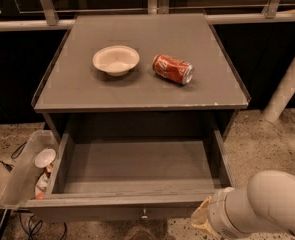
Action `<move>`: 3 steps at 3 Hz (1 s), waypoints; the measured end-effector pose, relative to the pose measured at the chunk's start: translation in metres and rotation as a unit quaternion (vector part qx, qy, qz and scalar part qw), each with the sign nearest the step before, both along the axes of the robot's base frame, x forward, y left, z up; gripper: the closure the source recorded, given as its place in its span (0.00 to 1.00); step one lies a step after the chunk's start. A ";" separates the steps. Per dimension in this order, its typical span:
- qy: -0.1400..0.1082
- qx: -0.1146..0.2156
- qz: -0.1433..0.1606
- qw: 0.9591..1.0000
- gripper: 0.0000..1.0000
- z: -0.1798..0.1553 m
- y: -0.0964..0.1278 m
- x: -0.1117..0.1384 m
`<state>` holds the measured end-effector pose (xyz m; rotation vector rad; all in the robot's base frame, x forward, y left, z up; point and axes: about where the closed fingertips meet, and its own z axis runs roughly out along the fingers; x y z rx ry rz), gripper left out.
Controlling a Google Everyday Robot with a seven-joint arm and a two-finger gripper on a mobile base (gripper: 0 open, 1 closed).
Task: Close top drawer
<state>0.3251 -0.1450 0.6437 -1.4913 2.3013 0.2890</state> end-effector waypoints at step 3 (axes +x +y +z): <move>-0.018 -0.001 0.008 1.000 0.18 0.003 0.007 0.007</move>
Offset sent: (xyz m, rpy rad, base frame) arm 0.0485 0.0326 0.0079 0.0219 -0.1543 0.0798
